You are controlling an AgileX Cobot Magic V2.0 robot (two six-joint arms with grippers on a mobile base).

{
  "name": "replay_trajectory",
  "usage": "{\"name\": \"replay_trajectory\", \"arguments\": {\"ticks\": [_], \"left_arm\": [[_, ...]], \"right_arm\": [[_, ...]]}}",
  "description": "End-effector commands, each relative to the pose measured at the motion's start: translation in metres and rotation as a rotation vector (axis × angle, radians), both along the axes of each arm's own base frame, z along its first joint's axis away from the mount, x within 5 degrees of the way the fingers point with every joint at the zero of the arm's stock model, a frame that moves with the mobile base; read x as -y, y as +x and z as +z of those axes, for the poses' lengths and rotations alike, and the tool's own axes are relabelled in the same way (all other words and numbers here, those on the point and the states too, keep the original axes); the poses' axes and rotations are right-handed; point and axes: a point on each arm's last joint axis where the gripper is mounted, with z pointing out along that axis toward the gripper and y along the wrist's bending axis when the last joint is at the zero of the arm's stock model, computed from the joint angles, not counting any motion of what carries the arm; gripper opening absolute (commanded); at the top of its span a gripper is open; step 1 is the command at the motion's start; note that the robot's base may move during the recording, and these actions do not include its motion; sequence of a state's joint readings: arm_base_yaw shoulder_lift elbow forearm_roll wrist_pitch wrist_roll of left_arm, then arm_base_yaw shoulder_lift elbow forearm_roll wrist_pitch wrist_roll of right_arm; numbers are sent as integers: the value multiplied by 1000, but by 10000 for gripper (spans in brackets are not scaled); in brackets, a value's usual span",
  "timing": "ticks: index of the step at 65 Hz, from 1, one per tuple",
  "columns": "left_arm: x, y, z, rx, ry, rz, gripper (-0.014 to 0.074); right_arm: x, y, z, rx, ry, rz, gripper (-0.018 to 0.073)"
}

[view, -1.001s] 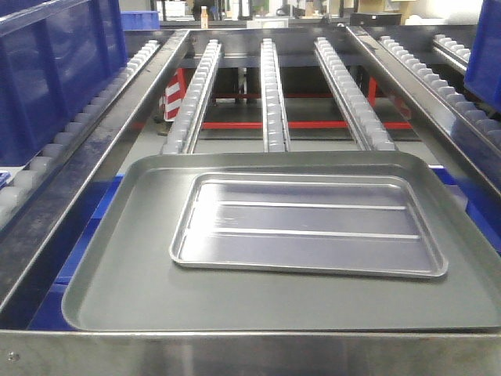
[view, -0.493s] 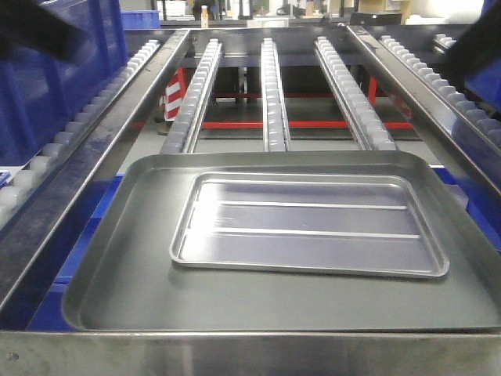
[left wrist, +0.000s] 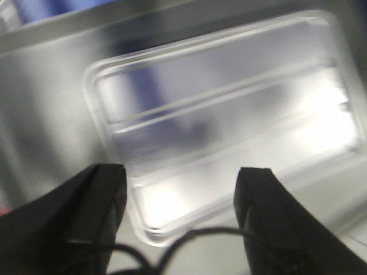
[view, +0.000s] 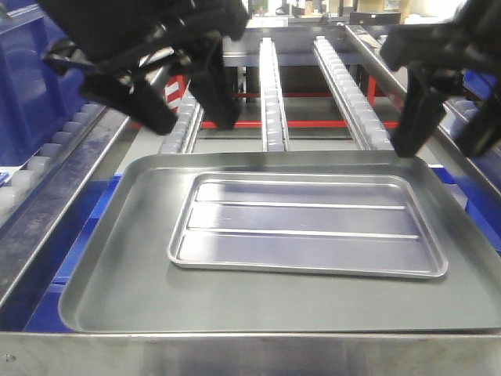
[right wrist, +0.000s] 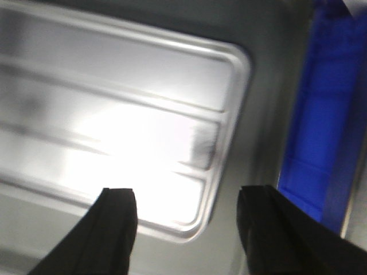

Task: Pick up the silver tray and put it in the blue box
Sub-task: 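Lower both grippers onto opposite short edges of the small silver tray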

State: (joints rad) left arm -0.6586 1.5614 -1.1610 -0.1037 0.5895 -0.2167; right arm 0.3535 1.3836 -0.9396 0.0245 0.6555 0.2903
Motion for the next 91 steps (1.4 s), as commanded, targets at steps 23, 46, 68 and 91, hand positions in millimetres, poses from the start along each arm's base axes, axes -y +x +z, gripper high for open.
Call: {"name": "replay_trajectory", "arguments": {"ticks": [23,46,68,91], "left_arm": [[23,42,-13,-76,121,129,325],[30,52,-44,-133,167,133,325],[34,55,-63,-170,191,134,325],[34,55,-63,-170,191,134,3]], "right_arm": [[-7,37,-28,-33,-12,-43,489],[-11,51,-55,-62,-23,-46,489],[-5,56,-60,-64,-23,-68,461],[-5,56,-60,-64,-24,-67,61]]}}
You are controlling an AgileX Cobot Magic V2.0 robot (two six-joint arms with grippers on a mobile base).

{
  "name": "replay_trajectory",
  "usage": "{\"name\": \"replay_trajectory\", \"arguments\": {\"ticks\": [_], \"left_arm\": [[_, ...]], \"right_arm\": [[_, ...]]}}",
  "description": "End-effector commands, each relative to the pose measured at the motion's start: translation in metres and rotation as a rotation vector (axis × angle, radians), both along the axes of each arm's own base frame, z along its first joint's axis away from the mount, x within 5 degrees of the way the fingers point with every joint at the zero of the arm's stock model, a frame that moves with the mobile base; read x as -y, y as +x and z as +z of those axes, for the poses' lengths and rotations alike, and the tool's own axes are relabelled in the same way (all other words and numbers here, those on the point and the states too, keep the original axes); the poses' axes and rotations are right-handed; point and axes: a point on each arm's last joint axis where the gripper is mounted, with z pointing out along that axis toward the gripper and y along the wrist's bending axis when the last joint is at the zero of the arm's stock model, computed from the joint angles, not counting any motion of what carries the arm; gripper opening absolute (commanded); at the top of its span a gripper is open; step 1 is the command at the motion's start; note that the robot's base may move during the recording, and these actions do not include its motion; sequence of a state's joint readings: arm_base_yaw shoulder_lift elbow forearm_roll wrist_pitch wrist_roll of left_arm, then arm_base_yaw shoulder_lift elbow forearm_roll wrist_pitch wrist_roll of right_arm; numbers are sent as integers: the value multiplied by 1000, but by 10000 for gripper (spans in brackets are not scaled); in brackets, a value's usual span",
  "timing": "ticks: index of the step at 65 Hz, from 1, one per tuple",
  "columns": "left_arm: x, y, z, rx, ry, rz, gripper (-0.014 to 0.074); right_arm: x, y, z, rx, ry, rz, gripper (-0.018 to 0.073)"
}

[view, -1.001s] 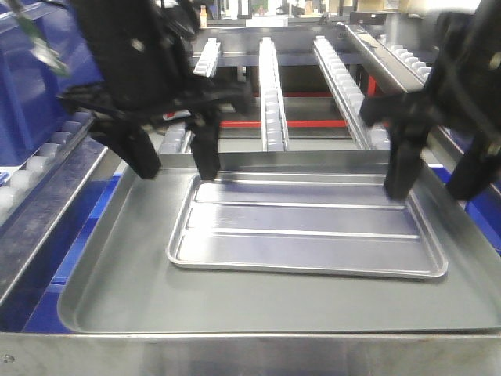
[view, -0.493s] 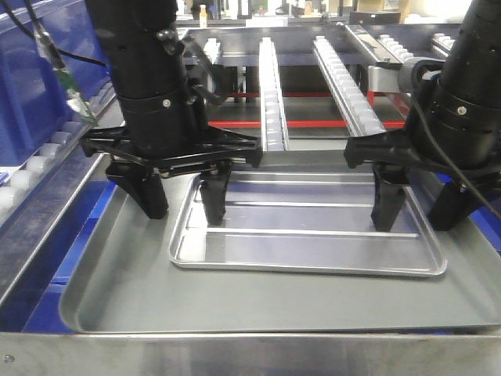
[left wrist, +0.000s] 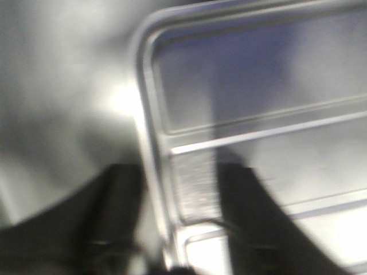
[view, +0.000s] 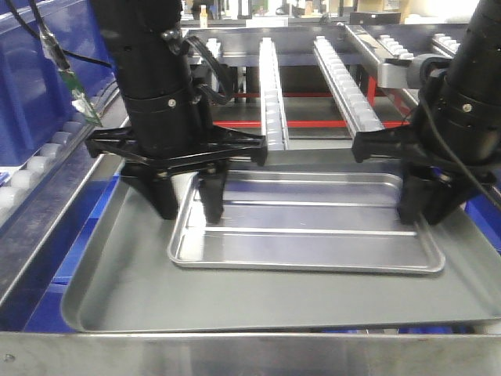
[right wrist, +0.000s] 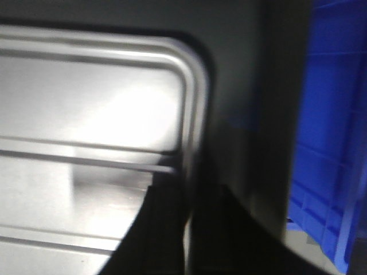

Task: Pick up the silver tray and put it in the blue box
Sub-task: 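Lower both grippers onto opposite short edges of the small silver tray, then pinch the tray edges with both grippers and lift it up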

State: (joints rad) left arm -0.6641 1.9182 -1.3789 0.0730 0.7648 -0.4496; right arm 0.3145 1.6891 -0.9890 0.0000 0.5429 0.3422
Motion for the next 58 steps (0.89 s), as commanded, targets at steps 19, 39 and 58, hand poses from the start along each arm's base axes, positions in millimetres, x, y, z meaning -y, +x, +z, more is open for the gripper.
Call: {"name": "replay_trajectory", "arguments": {"ticks": [19,39,58], "left_arm": [[-5,-3,35,66,-38,60,-99],[-34,-27,104,182,-44,104,-97],[-61,-72,165,288,-41,118,-97]], "right_arm": [[0,3,32,44,1,13,58],[3,-22,105,213,26,44,58],[4,-71,162,373,76,101,58]]}}
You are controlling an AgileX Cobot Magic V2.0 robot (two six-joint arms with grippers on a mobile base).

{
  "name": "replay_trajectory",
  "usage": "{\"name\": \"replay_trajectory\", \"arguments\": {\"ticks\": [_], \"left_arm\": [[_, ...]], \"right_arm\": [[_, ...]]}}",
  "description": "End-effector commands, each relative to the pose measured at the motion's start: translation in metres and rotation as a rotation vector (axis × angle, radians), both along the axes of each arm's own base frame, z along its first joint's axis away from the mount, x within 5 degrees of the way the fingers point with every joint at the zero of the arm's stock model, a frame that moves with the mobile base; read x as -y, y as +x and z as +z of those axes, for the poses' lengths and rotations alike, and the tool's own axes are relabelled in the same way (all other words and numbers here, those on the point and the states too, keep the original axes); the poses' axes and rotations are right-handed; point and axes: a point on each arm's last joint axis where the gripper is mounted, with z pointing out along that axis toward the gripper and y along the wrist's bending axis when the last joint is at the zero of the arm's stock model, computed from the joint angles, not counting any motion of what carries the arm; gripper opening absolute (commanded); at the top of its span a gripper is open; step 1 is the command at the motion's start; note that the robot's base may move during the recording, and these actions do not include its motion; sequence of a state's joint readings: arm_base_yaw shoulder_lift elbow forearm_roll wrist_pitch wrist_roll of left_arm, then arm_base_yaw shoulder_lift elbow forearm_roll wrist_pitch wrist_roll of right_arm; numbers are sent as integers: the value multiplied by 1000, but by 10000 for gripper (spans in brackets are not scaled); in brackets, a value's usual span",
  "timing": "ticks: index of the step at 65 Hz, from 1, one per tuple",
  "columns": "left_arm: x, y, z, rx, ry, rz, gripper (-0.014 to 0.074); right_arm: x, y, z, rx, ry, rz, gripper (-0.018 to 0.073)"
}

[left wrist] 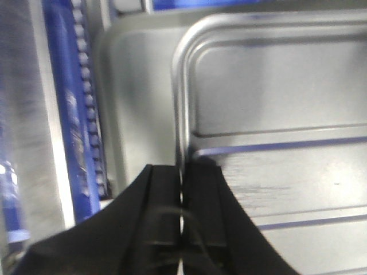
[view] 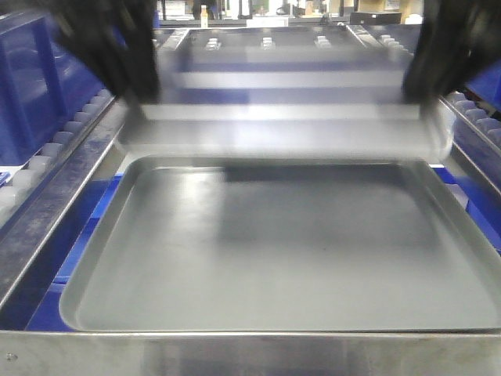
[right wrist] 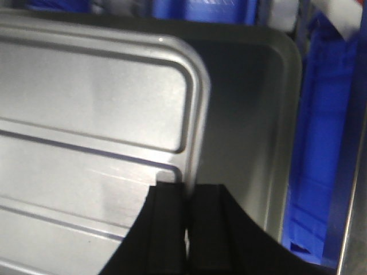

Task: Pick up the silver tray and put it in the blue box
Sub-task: 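Pinch the tray edges with both grippers and lift it up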

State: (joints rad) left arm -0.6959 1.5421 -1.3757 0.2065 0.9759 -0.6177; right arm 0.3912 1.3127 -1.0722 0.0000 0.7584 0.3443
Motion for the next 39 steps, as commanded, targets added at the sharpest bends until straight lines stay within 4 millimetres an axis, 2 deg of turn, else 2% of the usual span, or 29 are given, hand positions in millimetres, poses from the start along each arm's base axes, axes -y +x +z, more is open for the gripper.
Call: {"name": "replay_trajectory", "arguments": {"ticks": [1,12,39], "left_arm": [[-18,-17,36,106,30,15,-97],[-19,-35,52,139,-8,-14,-97],[-15,-39,52,129,-3,-32,-105]], "right_arm": [[8,-14,36,151,-4,21,58],[13,-30,52,205,18,23,58],[15,-33,53,200,16,22,58]]}}
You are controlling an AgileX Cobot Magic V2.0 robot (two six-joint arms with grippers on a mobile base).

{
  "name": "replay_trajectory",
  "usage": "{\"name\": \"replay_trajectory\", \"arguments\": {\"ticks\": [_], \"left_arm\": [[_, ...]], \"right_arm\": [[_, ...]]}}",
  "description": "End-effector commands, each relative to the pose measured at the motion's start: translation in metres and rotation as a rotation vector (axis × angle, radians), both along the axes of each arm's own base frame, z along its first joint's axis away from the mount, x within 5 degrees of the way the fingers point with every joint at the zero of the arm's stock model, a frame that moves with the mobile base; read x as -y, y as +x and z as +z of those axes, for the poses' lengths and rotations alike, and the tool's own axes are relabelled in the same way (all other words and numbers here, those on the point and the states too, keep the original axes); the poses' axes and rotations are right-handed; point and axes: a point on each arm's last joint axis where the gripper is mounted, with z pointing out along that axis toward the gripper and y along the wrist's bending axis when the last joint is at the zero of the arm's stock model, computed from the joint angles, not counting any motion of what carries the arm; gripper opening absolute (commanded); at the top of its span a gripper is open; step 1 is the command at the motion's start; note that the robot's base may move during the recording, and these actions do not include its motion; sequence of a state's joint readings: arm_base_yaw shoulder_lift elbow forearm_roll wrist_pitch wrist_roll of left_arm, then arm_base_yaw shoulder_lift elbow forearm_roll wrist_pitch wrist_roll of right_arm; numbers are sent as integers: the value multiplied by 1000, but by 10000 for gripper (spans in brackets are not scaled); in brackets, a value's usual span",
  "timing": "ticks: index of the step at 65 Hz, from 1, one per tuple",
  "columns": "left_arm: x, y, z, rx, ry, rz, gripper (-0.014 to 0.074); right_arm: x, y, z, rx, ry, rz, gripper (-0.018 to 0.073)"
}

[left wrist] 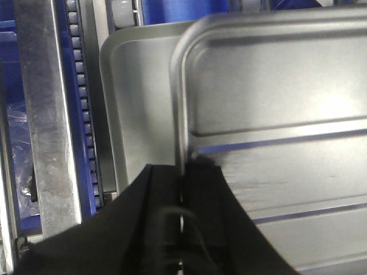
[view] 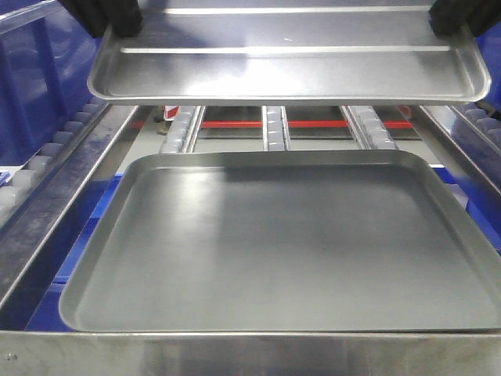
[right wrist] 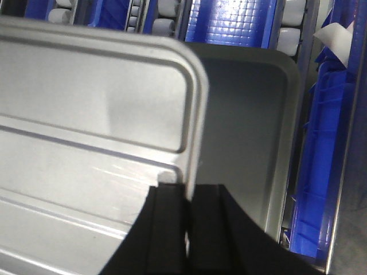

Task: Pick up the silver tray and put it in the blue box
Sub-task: 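Pinch the tray edges with both grippers and lift it up, then hold the tray with both grippers while the base turns away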

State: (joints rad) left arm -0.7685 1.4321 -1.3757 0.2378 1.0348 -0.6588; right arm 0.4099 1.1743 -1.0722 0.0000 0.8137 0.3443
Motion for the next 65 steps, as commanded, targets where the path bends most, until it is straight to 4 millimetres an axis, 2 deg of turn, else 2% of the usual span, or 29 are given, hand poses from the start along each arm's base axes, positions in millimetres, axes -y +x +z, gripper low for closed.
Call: {"name": "replay_trajectory", "arguments": {"ticks": [1,65], "left_arm": [[-11,-5,19,78,29,-4,-105],[-11,-5,19,78,29,-4,-105]], "right_arm": [[6,-1,21,123,-15,1,58],[6,-1,21,123,-15,1,58]]}}
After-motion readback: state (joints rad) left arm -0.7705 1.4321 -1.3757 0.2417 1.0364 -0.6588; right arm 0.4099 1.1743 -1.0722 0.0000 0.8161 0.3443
